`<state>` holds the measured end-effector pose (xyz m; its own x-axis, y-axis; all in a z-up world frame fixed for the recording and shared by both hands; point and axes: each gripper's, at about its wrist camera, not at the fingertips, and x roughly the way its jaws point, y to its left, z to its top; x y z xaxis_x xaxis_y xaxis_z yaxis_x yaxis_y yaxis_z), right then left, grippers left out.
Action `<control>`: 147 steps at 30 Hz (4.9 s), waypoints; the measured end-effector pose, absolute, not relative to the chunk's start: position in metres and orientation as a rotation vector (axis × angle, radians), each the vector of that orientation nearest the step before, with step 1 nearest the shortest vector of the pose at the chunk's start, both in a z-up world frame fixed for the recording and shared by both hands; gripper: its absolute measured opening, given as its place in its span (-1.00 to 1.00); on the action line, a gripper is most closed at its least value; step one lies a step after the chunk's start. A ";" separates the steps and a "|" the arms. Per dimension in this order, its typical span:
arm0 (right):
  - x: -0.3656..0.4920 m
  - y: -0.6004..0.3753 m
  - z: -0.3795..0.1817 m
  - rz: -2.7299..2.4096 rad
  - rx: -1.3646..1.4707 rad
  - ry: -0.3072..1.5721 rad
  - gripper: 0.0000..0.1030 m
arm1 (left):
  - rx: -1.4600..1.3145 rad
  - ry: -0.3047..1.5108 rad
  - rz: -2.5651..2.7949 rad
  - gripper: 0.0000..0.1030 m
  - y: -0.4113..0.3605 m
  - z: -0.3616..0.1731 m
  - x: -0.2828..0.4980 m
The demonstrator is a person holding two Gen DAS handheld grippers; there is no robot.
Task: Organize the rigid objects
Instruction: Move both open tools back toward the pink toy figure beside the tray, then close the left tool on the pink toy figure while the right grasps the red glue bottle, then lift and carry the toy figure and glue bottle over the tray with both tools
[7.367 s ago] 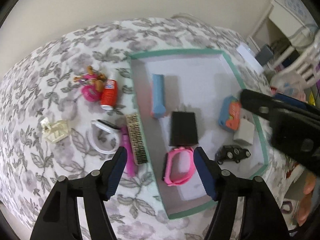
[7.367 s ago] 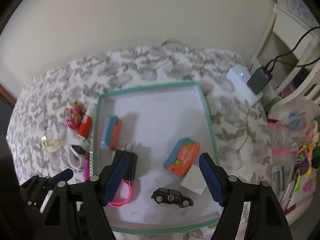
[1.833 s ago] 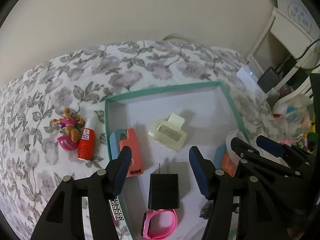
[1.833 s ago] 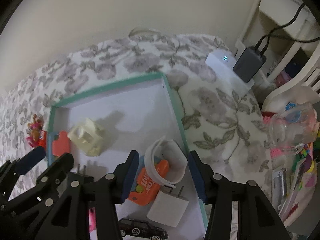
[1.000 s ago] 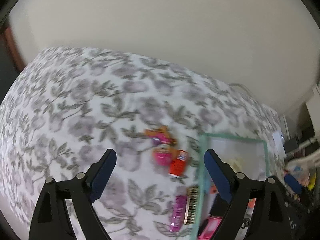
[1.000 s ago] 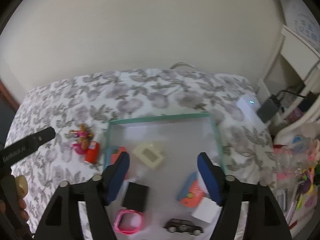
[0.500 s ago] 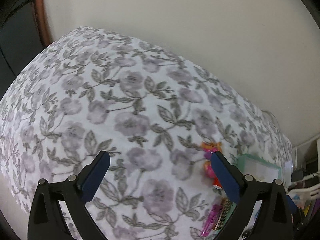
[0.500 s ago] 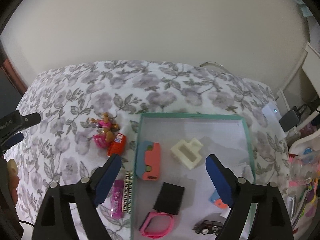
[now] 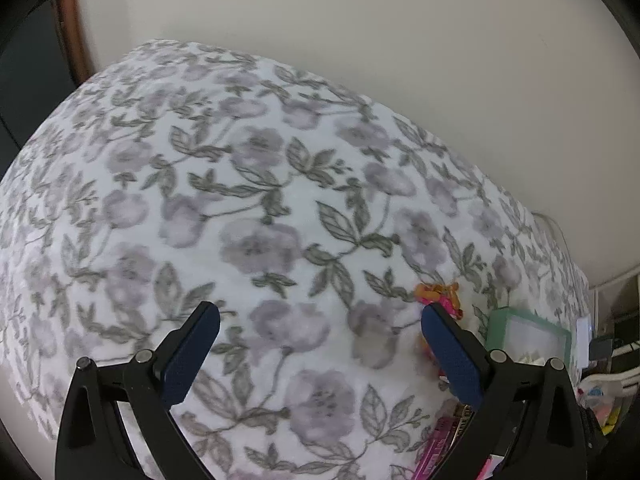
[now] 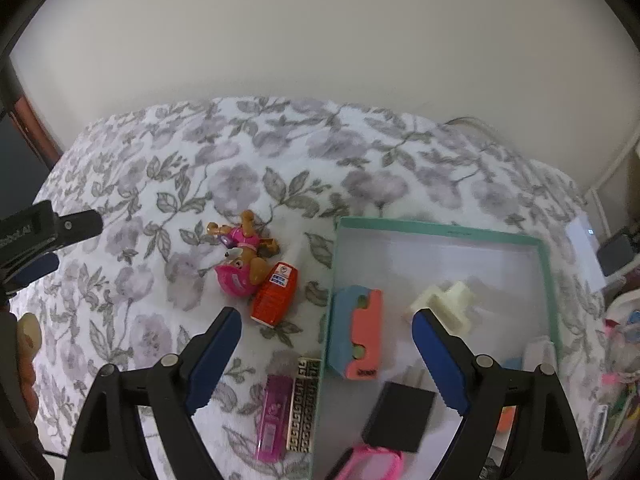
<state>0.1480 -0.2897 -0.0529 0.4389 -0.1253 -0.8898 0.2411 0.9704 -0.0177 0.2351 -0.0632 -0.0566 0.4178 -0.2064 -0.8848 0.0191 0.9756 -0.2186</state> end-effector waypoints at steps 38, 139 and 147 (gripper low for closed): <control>0.148 -0.364 -0.088 -0.366 0.263 1.112 0.74 | 0.103 1.154 -0.239 0.95 -0.188 -0.133 0.251; 0.077 -0.400 0.026 -0.363 0.340 0.767 -0.55 | -0.145 0.867 -0.423 -0.14 -0.141 0.031 0.203; 0.051 -0.450 0.014 -0.490 0.376 0.802 -0.55 | -0.012 0.910 -0.519 -0.14 -0.207 0.022 0.183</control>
<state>0.0515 -0.4500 0.0135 0.5948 -0.2720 -0.7565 0.5484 0.8253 0.1344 0.1829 -0.2066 0.0220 0.4999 -0.4343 -0.7493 0.4246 0.8770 -0.2250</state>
